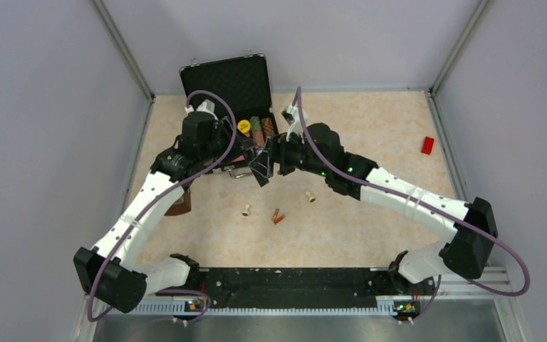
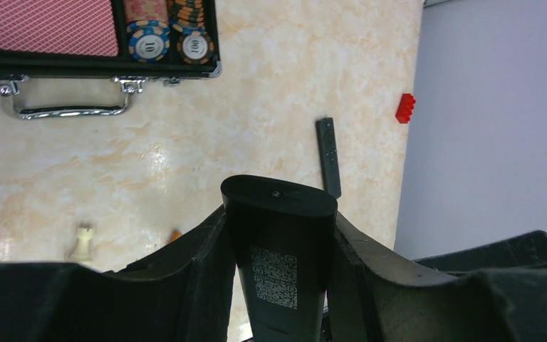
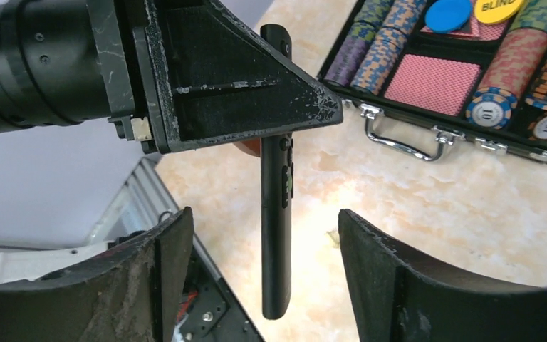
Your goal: Load the batteries into the remote control
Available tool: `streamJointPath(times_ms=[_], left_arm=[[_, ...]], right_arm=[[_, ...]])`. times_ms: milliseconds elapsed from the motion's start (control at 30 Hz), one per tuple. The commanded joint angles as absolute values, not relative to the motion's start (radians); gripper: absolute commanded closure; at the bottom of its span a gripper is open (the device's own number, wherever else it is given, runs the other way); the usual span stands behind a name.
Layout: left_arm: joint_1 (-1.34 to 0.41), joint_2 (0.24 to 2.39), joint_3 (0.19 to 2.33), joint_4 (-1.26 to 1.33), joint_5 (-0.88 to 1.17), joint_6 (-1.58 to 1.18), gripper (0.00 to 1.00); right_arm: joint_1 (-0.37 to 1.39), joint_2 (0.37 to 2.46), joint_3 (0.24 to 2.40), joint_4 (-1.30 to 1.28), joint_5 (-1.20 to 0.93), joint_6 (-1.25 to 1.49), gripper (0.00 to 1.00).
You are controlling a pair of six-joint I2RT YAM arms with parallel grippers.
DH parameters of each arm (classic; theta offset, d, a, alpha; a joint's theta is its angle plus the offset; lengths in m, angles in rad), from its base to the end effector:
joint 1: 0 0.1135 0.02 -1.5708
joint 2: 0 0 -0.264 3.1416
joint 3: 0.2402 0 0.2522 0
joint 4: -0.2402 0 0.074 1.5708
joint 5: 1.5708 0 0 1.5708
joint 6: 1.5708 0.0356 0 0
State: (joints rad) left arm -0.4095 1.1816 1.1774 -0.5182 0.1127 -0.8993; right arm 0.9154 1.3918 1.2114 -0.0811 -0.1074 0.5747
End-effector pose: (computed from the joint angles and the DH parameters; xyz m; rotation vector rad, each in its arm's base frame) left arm 0.2367 -0.1071 0.3622 -0.4682 2.1723 -0.8810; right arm 0.1984 0.2643 0.3601 -0.4177 1.9446 1.1127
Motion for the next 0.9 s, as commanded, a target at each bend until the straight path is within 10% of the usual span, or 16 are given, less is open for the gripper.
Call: streamJointPath(times_ms=[0, 467, 700, 867], left_arm=[[-0.414, 1.194, 1.234, -0.554, 0.076, -0.914, 1.0], [-0.416, 1.174, 1.217, -0.532, 0.119, -0.916, 0.95], [-0.414, 1.075, 1.238, -0.491, 0.124, -0.796, 0.36], [-0.413, 0.958, 1.169, -0.351, 0.2, -0.782, 0.17]], right_arm=[[0.967, 1.455, 1.32, -0.184, -0.006, 0.437, 0.31], [0.99, 1.539, 1.38, -0.257, 0.006, 0.46, 0.77], [0.97, 1.465, 1.41, -0.227, -0.114, 0.565, 0.9], [0.916, 1.413, 1.401, -0.111, -0.268, 0.695, 0.91]])
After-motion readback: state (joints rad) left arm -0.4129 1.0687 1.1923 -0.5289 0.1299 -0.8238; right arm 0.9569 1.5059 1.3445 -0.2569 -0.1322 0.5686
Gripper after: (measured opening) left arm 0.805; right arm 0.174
